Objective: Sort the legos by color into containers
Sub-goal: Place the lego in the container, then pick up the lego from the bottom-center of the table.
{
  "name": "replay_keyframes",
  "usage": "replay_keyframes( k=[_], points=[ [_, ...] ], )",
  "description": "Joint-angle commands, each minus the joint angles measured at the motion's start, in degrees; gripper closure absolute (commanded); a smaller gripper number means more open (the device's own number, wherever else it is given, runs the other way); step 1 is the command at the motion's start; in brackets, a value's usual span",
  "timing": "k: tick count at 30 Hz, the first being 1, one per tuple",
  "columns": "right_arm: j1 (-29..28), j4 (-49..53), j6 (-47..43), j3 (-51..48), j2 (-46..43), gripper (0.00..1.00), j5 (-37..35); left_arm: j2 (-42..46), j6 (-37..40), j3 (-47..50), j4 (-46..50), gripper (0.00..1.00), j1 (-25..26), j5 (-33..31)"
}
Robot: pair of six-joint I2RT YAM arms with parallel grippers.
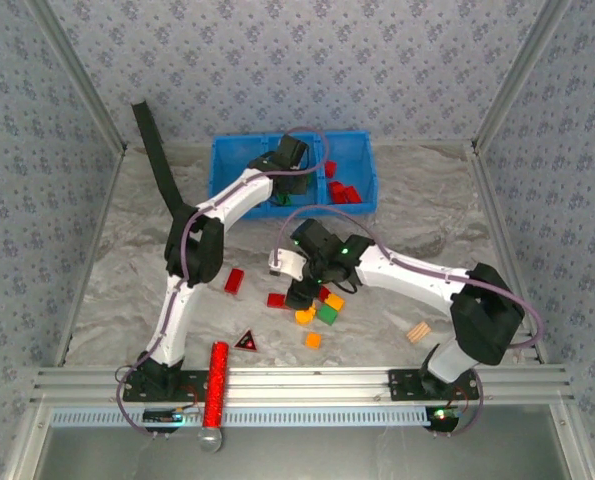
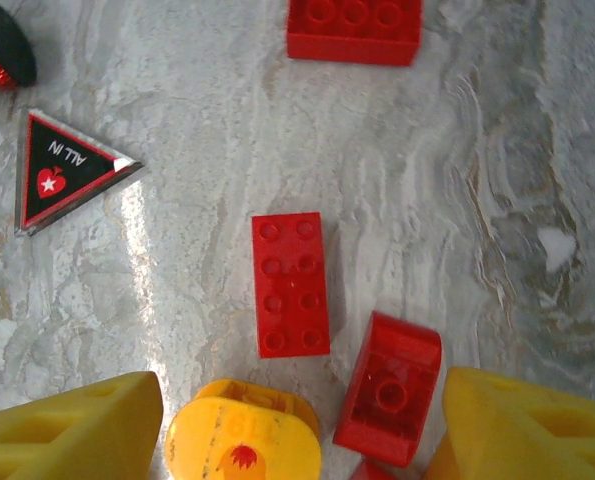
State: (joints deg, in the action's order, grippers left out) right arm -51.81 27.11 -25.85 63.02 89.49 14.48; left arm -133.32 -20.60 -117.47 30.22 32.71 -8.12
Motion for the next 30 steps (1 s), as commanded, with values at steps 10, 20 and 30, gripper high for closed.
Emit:
replay_keyframes(
  k=[10,20,30],
  points=[
    [-2.38,-1.45,-9.76,2.82,6.46,0.24,1.04,-0.98,-0.66,1.87,-1.05,0.58,-0.80,2.36],
    [-4.03,-1.13,-12.51,4.64,9.83,0.24,0.73,6.14,0.27,5.36,-3.98,0.53,-1.82,4.45],
    [-5.47,-3.80,-12.75,4.83,15.49,0.24,-4.63,21.73,0.96,12.35,-6.77,0.47,-3.35,5.79]
  ],
)
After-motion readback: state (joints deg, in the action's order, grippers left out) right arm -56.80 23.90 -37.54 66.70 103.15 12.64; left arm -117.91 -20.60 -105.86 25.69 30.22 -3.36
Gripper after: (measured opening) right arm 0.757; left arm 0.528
